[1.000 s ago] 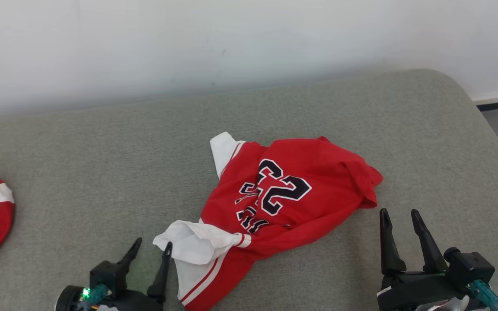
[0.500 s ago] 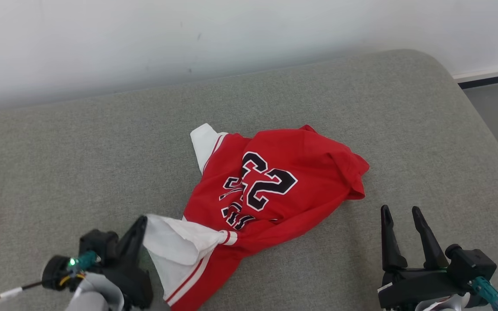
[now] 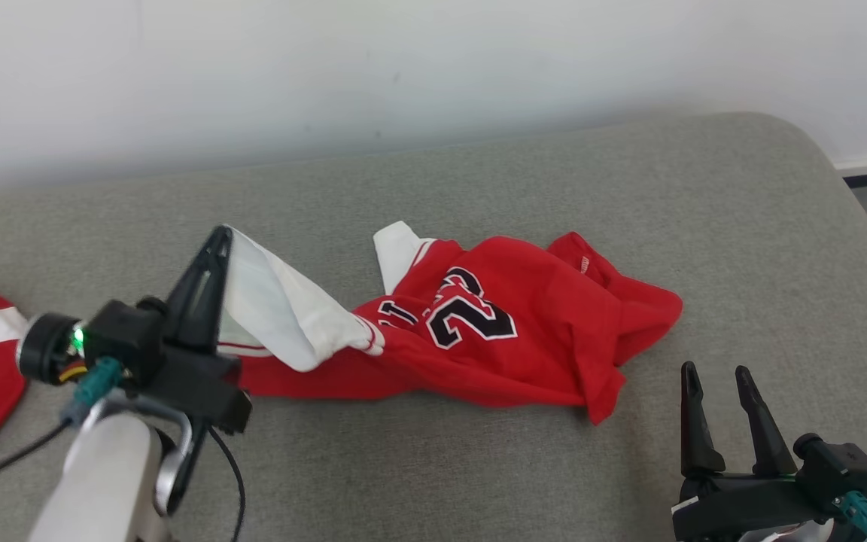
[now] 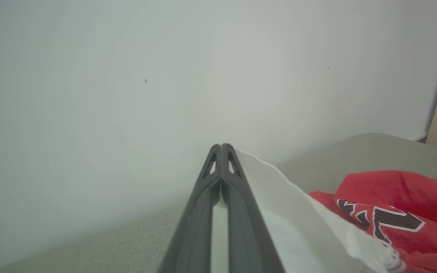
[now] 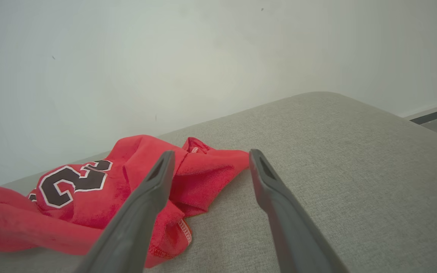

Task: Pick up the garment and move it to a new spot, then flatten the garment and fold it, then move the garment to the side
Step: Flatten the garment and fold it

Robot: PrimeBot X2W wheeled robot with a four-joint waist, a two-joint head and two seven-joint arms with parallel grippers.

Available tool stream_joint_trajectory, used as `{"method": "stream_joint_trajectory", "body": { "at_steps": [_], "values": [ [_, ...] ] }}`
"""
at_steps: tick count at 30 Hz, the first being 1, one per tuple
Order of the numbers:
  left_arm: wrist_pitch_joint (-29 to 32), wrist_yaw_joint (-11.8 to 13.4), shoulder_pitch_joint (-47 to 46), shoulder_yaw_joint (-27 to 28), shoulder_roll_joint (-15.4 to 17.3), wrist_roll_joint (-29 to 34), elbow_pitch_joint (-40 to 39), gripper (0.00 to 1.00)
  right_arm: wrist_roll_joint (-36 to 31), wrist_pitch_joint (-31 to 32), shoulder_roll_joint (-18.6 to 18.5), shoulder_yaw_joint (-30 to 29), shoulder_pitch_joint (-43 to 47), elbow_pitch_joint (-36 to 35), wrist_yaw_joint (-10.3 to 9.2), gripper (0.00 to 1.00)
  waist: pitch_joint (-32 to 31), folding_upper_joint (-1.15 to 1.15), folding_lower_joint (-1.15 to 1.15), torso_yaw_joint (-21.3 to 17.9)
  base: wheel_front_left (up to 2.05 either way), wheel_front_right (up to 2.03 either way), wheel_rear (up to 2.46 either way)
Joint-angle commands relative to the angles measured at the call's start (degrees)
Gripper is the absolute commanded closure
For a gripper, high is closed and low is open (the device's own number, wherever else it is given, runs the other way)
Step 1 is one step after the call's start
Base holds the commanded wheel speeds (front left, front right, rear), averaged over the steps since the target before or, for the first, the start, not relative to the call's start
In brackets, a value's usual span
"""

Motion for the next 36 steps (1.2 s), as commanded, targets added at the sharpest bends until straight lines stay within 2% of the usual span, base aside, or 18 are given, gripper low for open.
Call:
{"method": "stream_joint_trajectory", "body": {
  "at_steps": [1,13,18,25,30,31,32,33,36],
  "values": [
    [-0.2,0.15,2.63,-0.09,-0.58,0.79,-1.52,1.0,0.38,-0.02,0.08,-0.2,0.68,-0.08,0.2,0.0,-1.03,0.0,-0.01,1.49,0.0,0.0,0.0],
    [-0.2,0.69,24.14,-1.23,-4.76,-1.27,-8.19,1.0,0.98,-0.02,0.08,-1.18,2.55,0.21,0.2,0.0,-1.79,0.0,-0.01,6.16,0.0,0.0,0.0],
    [-0.2,0.55,31.9,-3.32,-6.55,-3.06,-5.93,1.0,0.5,-0.01,0.11,-1.55,2.38,0.66,0.2,0.0,-2.24,0.0,-0.01,8.05,0.0,0.0,0.0],
    [-0.07,0.04,35.24,-8.59,-8.81,-5.18,0.41,1.0,0.09,-0.02,0.06,-1.1,2.69,1.41,0.21,0.0,-3.32,0.0,-0.01,9.23,0.0,0.0,0.0],
    [0.5,0.09,34.22,-11.13,-8.7,-6.61,3.77,1.0,0.03,-0.01,0.06,-1.26,3.33,1.42,0.21,0.0,-3.83,0.0,-0.01,9.59,0.0,0.0,0.0],
    [0.38,0.08,33.96,-11.09,-8.35,-6.84,4.0,0.75,0.02,-0.02,0.06,-1.38,3.45,1.39,0.21,0.0,-3.95,0.0,-0.01,9.71,0.0,0.0,0.0],
    [0.27,0.07,33.9,-10.82,-8.09,-7.1,4.21,0.22,0.01,-0.02,0.06,-1.48,3.58,1.37,0.21,0.0,-4.03,0.0,-0.01,9.84,0.0,0.0,0.0],
    [0.11,0.08,33.81,-10.3,-7.98,-7.33,4.14,0.0,0.02,-0.01,0.06,-1.57,3.65,1.38,0.21,0.0,-4.08,0.0,-0.01,9.96,0.0,0.0,0.0],
    [-0.11,0.12,33.98,-8.74,-7.29,-7.49,2.94,0.0,0.21,-0.01,0.08,-1.79,3.99,1.44,0.21,0.0,-4.2,0.0,-0.01,10.48,0.0,0.0,0.0]
  ]
}}
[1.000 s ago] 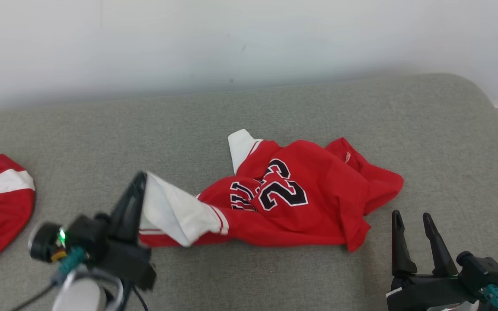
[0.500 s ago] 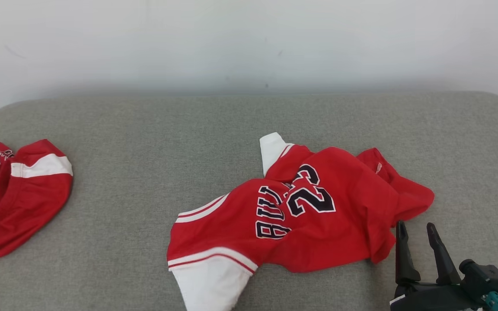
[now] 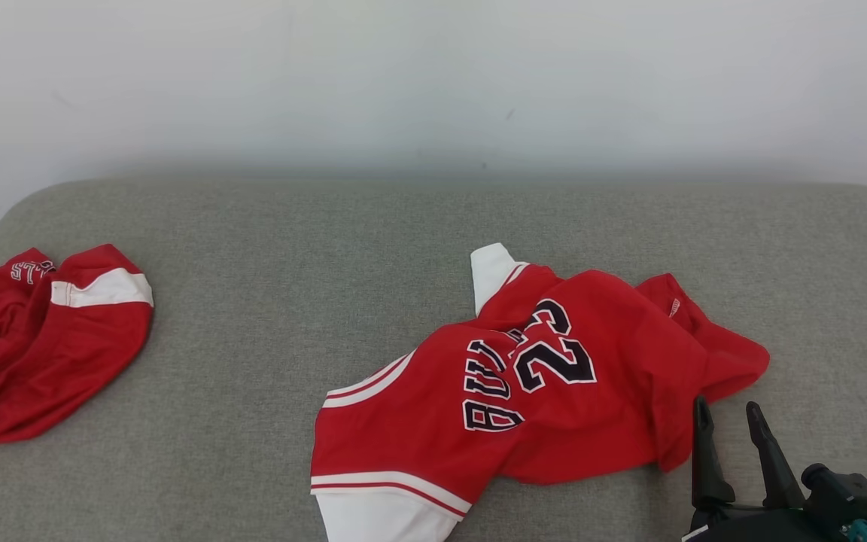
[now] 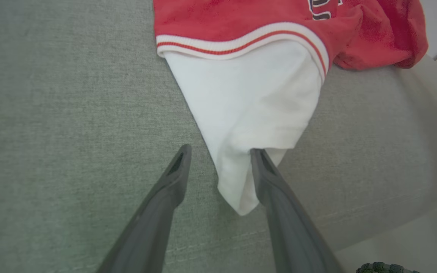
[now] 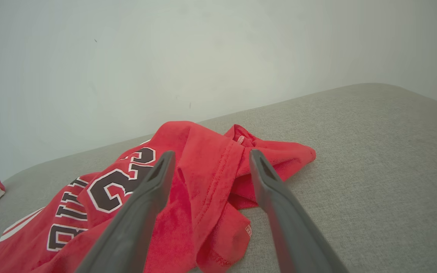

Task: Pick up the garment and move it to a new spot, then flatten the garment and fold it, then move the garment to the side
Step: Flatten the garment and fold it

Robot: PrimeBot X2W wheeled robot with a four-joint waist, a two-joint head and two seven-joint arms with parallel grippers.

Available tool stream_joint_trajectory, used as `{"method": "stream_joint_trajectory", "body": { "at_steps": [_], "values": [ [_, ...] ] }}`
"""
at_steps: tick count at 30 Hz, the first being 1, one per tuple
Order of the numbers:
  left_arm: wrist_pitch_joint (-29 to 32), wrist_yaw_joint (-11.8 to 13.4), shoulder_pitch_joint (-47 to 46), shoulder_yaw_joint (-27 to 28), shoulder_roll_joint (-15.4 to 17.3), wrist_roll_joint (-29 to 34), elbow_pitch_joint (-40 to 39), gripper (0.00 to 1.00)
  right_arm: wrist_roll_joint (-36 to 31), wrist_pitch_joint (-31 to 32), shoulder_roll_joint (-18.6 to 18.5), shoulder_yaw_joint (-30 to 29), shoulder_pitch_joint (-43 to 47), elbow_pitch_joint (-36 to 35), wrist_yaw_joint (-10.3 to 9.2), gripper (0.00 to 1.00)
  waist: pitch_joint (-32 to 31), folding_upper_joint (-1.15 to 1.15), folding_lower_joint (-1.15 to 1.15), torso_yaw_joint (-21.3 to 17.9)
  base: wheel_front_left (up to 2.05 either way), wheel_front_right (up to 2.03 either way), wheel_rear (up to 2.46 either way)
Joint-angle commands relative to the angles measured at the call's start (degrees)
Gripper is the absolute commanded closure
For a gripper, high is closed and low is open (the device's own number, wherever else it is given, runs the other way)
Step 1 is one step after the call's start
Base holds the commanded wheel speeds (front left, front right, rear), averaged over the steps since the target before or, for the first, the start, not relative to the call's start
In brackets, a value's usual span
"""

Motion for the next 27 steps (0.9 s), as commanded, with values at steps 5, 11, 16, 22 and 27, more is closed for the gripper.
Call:
{"method": "stream_joint_trajectory", "body": {
  "at_steps": [5,11,16,22,27],
  "values": [
    [-0.31,0.2,2.49,3.78,1.23,1.21,-3.29,0.0,0.25,-0.01,0.06,0.13,0.82,0.11,0.21,0.0,0.1,0.0,0.0,0.81,0.0,0.0,0.0],
    [-0.33,0.27,5.67,9.02,0.54,2.75,-6.5,0.0,0.13,-0.02,0.05,-0.38,0.77,0.03,0.21,0.0,0.67,0.0,0.0,1.51,0.0,0.0,0.0],
    [-0.34,0.27,4.83,14.18,-1.29,6.94,-11.84,0.0,-0.46,-0.02,0.05,-0.92,0.84,2.13,0.21,0.0,0.75,0.0,0.0,2.76,0.0,0.0,0.0],
    [-0.35,0.12,3.18,19.23,-3.22,10.46,-14.72,0.0,-1.7,-0.01,0.04,-0.55,0.34,5.63,0.21,0.0,0.46,0.0,0.0,3.44,0.0,0.0,0.0],
    [-0.35,-0.01,1.73,22.83,-4.43,11.79,-15.1,0.0,-2.46,-0.02,0.04,-0.84,-1.36,9.46,0.21,0.0,0.51,0.0,0.0,3.39,0.0,0.0,0.0]
  ]
}}
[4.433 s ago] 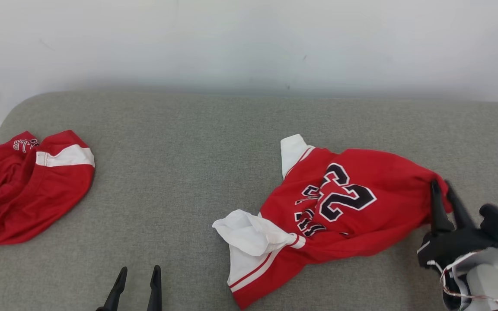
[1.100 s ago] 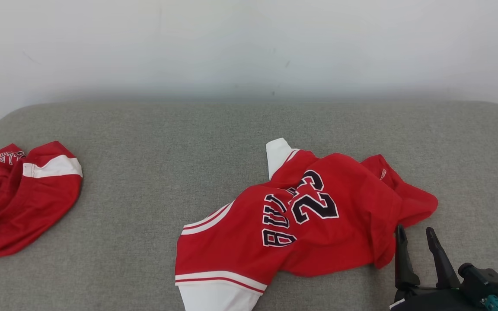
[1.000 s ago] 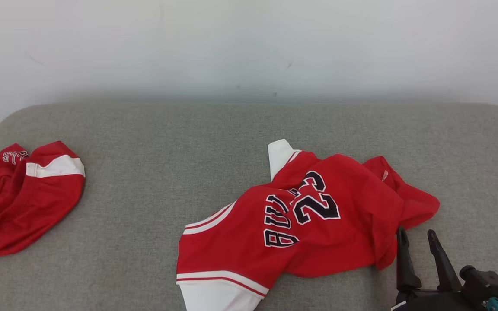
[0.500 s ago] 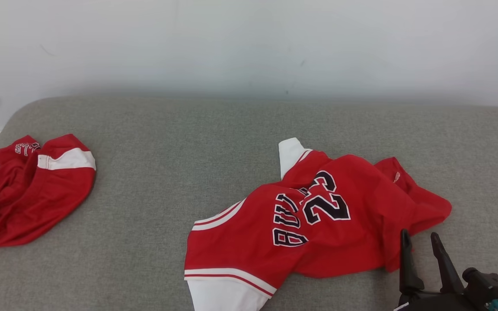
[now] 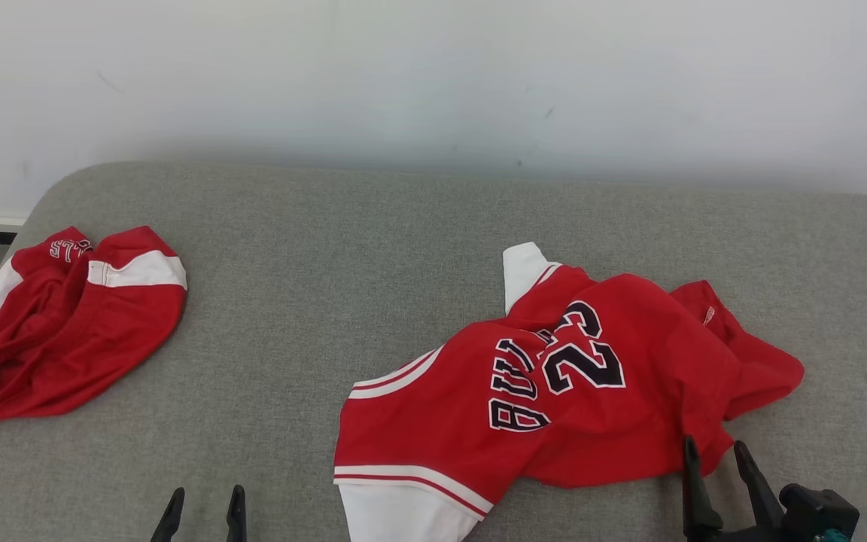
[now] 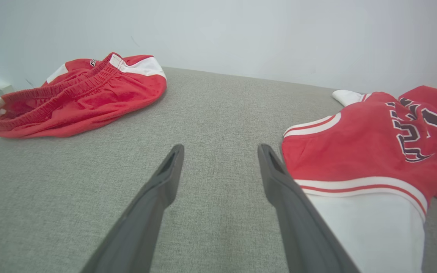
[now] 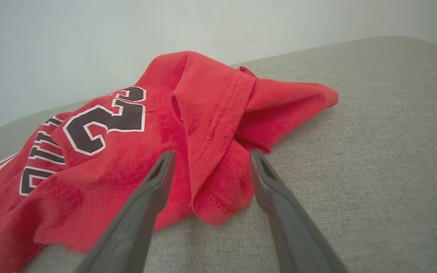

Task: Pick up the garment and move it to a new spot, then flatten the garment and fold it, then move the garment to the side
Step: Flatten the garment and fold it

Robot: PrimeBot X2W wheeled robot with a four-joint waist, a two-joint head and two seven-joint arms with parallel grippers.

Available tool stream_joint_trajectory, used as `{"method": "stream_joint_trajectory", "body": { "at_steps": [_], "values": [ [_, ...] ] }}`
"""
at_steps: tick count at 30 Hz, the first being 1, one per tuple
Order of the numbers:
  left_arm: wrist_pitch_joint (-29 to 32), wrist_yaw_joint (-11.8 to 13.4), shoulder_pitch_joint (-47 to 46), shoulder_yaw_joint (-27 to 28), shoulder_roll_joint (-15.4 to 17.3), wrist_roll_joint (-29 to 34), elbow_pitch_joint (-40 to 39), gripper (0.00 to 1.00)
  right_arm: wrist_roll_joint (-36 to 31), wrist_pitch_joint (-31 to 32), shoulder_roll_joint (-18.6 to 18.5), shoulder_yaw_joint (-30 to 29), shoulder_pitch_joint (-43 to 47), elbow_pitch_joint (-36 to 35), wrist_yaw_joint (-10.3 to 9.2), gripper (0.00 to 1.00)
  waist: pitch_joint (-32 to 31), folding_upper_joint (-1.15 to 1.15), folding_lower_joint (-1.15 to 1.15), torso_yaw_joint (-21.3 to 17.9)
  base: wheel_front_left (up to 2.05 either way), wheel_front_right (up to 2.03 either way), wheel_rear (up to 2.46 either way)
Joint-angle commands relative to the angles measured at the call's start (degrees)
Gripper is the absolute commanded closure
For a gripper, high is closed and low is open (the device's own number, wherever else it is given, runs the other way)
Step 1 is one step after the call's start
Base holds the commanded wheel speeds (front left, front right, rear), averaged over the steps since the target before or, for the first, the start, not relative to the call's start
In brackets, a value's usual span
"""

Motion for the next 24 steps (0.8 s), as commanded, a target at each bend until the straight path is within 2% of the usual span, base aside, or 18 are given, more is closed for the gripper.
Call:
{"method": "stream_joint_trajectory", "body": {
  "at_steps": [1,14,15,16,17,24],
  "values": [
    [-0.18,-0.06,-0.87,0.48,-0.32,0.68,0.11,0.0,0.02,-0.02,0.02,-0.06,-1.06,0.64,0.21,0.0,0.05,0.0,0.0,-0.12,0.0,0.0,0.0],
    [-0.19,-0.14,-2.13,0.91,-1.88,-0.02,1.06,0.0,-3.4,-0.02,0.03,0.28,-3.77,6.84,0.21,0.0,0.34,0.0,0.0,1.0,0.0,0.0,0.0],
    [-0.19,-0.14,-2.31,0.92,-1.93,0.04,1.17,0.0,-3.89,-0.02,0.05,0.44,-4.02,7.72,0.21,0.61,0.33,0.0,0.0,1.03,0.0,0.0,0.0],
    [-0.19,-0.14,-2.42,0.92,-2.0,0.09,1.25,0.0,-4.06,-0.02,0.03,0.36,-4.24,8.23,0.21,0.92,0.34,0.0,0.0,1.02,0.0,0.0,0.0],
    [-0.19,-0.15,-2.55,0.99,-2.08,0.12,1.33,0.0,-4.46,-0.01,-0.02,0.1,-4.66,8.64,0.21,1.0,0.37,0.0,0.0,0.96,0.0,0.0,0.0],
    [-0.19,-0.14,-2.16,1.06,-2.39,-0.07,1.84,0.0,-4.37,-0.02,-0.02,-0.84,-5.55,6.49,0.21,1.0,0.1,0.0,0.0,-1.38,0.0,0.0,0.0]
  ]
}}
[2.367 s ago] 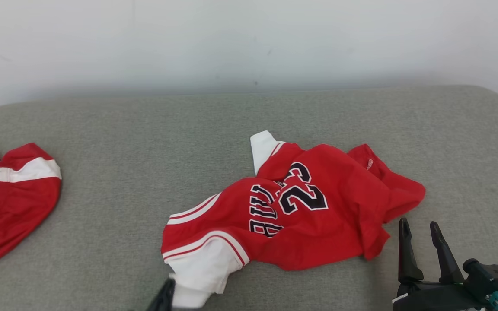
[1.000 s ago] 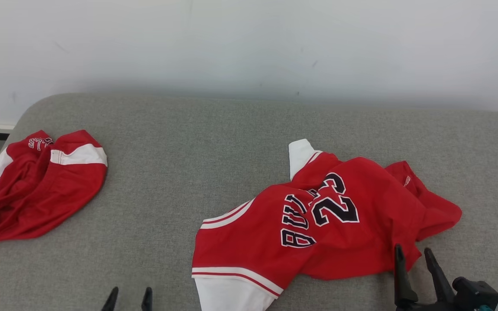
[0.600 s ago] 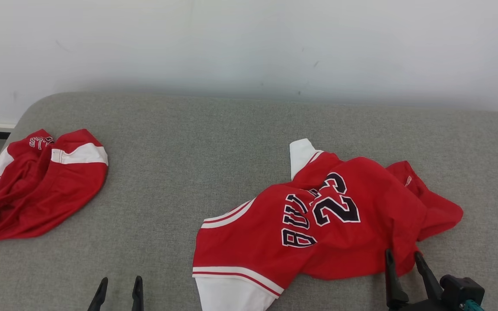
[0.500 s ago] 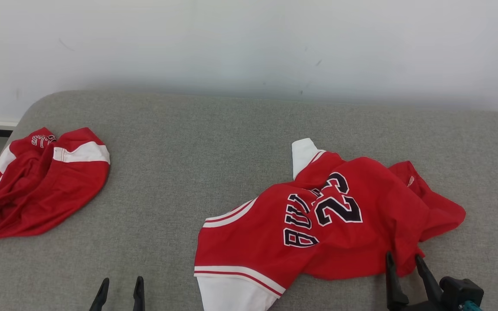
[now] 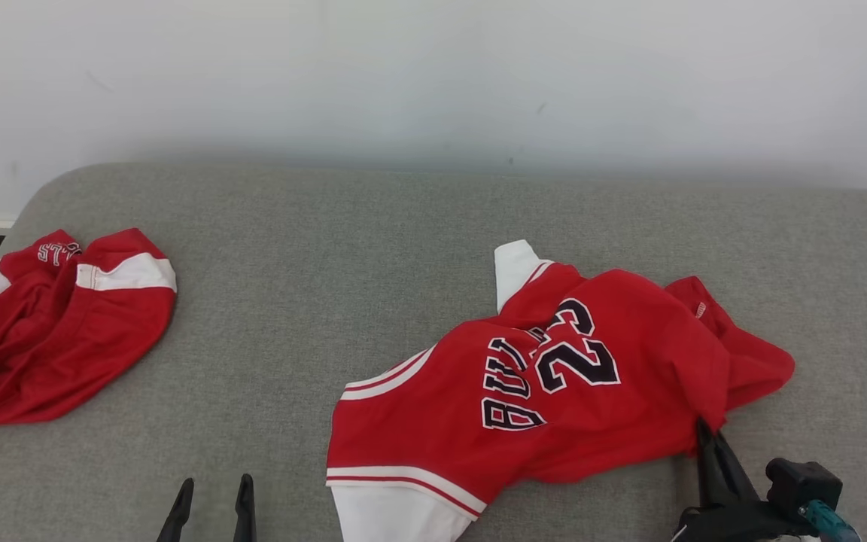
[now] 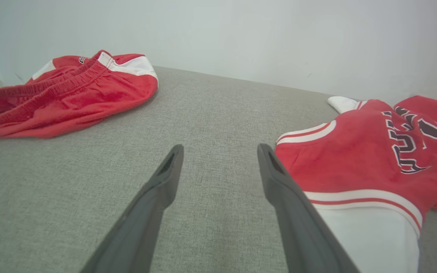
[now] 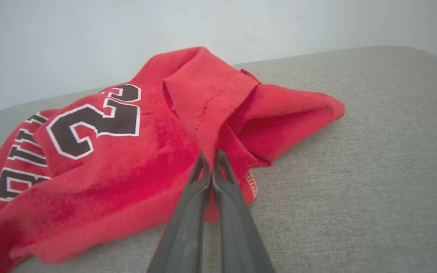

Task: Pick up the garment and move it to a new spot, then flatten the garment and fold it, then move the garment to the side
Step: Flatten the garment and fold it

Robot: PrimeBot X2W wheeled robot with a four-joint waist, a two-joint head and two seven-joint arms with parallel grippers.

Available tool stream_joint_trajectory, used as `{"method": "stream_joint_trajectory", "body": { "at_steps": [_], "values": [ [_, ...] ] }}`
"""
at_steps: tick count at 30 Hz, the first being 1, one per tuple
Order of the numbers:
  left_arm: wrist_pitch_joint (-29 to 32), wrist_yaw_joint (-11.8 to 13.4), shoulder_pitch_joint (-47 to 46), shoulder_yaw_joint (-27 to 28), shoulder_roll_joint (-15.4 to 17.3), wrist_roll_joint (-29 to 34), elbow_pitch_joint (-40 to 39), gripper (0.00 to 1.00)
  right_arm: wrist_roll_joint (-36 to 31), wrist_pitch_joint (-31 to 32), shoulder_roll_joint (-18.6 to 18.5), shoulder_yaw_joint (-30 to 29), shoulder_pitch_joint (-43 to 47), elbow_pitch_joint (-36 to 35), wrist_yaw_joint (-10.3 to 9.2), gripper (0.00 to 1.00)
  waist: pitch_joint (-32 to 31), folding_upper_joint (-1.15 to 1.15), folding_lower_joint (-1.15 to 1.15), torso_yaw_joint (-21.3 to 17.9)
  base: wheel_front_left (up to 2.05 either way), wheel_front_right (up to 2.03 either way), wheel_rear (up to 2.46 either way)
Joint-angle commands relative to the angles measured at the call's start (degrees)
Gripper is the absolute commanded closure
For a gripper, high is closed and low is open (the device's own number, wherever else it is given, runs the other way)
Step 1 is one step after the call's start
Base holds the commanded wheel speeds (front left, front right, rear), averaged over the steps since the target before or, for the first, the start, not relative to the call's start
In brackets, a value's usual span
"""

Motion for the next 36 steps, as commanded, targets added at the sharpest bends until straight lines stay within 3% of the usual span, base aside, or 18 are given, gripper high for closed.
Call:
{"method": "stream_joint_trajectory", "body": {
  "at_steps": [1,5,13,17,23,30,36],
  "values": [
    [-0.19,-0.02,0.14,-0.02,-0.25,-0.2,0.38,0.0,0.76,-0.01,0.0,-0.18,0.64,-1.5,0.21,1.0,-0.37,0.0,0.0,-1.31,0.0,0.0,0.0],
    [-0.19,-0.01,0.3,-0.46,-0.43,-0.58,0.82,0.0,2.87,-0.02,-0.64,0.28,4.09,-7.28,0.21,1.0,-0.89,0.0,0.0,-3.03,0.0,0.0,0.0],
    [-0.19,-0.02,-0.13,-0.07,-0.67,-1.09,1.28,0.0,11.13,-0.01,-8.72,7.95,13.11,-17.94,0.2,1.0,-0.6,0.0,0.0,-7.28,0.0,0.0,0.0],
    [-0.19,-0.02,-1.0,0.05,-0.72,-1.28,1.69,0.0,15.0,-0.01,-11.85,10.79,15.88,-20.1,0.2,1.0,-0.15,0.0,0.0,-8.43,0.0,0.0,0.0],
    [-0.19,-0.02,-1.26,-0.07,-0.81,-1.33,1.68,0.0,17.51,-0.01,-12.62,13.24,13.91,-20.83,0.21,1.0,0.28,0.0,0.0,-8.46,0.0,0.0,0.0],
    [-0.19,-0.02,-2.16,-1.18,-0.84,-1.58,2.76,0.0,15.69,0.0,-13.56,16.94,2.51,-15.11,0.2,1.0,0.16,0.0,0.0,-5.39,0.0,0.0,0.0],
    [-0.19,-0.02,-1.89,-2.75,-0.87,-2.0,3.5,0.0,14.36,0.14,-12.57,19.05,-10.24,-2.06,0.2,1.0,-0.36,0.0,0.0,-2.17,0.0,0.0,0.0]
  ]
}}
